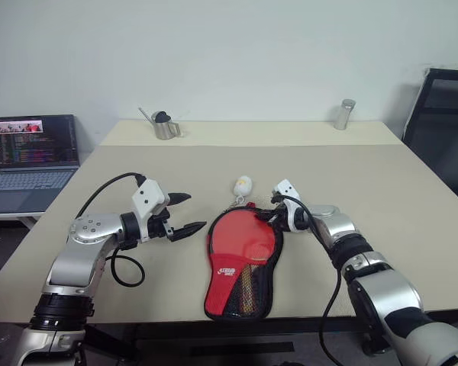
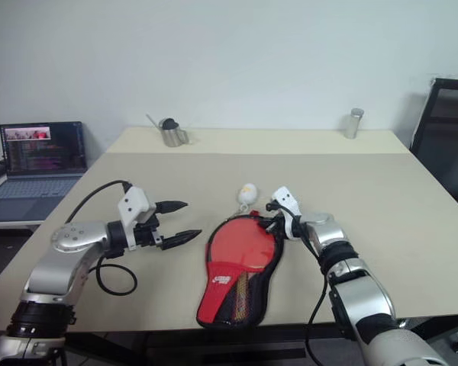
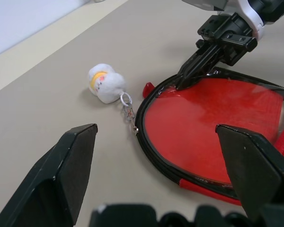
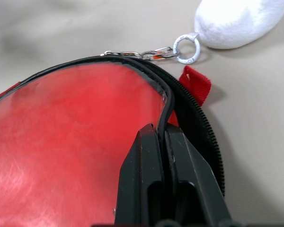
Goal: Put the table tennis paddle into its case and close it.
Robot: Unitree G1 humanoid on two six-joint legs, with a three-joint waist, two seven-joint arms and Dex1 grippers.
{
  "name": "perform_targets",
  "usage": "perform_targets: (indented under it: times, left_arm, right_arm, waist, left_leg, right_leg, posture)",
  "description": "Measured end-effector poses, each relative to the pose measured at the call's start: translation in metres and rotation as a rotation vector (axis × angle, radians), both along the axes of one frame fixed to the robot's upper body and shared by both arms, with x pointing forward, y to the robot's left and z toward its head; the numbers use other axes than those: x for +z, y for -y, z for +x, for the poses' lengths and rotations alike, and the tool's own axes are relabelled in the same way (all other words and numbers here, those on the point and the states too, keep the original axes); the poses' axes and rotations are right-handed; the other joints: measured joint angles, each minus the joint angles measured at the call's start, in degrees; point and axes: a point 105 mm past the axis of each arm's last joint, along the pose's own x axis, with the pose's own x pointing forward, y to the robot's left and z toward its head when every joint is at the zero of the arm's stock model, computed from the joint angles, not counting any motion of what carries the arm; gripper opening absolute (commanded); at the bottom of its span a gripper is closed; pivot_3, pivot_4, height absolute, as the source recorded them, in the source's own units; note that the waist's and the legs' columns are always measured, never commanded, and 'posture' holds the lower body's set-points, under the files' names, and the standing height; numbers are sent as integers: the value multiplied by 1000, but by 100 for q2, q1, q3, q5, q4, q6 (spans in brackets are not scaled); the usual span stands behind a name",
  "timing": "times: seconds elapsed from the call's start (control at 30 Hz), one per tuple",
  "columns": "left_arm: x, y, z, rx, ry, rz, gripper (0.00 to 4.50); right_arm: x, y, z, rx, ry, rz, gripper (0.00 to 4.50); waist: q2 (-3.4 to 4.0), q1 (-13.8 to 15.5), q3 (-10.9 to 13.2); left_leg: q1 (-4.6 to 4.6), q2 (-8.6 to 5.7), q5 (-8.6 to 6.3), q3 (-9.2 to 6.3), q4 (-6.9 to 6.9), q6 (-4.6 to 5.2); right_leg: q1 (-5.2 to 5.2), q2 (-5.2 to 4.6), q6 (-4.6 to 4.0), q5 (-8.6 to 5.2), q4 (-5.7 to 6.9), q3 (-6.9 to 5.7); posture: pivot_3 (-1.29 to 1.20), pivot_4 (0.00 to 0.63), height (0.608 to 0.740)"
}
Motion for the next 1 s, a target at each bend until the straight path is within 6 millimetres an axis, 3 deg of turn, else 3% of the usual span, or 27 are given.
perform_targets:
  times: [0.27, 0.43, 0.73, 0.93, 1.0]
  left_arm:
    - [-2, 3, 0, -13, -2, 3, 4385]
    - [-5, 9, 0, -34, -3, 2, 4385]
    - [-9, 14, 1, -48, -1, -6, 4385]
    - [-14, 20, 1, -61, -9, -20, 4385]
    - [-16, 27, 1, -82, -9, -30, 4385]
  right_arm:
    - [-1, 0, 1, -7, 22, -27, 21]
    - [2, 5, 8, -66, 65, -55, 1326]
    - [17, 23, 17, -103, 180, -102, 4433]
    - [36, 27, 21, -117, 256, -98, 4475]
    - [51, 28, 17, -104, 239, -45, 4475]
  waist:
    - [0, -2, 0]
    - [0, 9, 0]
    - [6, 29, 4]
    - [8, 33, 5]
    - [9, 53, 6]
  left_leg:
    - [4, 1, 0, 1, 0, 0]
    - [14, 1, 2, 1, 1, -3]
    - [8, 0, 2, 3, 0, -3]
    - [5, 0, 2, 3, 0, -3]
    - [2, 0, 2, 2, 1, -2]
  right_leg:
    - [1, 0, 0, 0, 2, 1]
    - [7, 0, -1, 0, 10, 2]
    - [5, -1, -1, 0, 3, 2]
    - [5, -2, -1, 0, 3, 2]
    - [5, -3, -1, 0, 0, 0]
  posture:
    - [0, 150, 740]
    - [0, 150, 740]
    - [0, 150, 740]
    - [0, 150, 740]
    - [0, 150, 740]
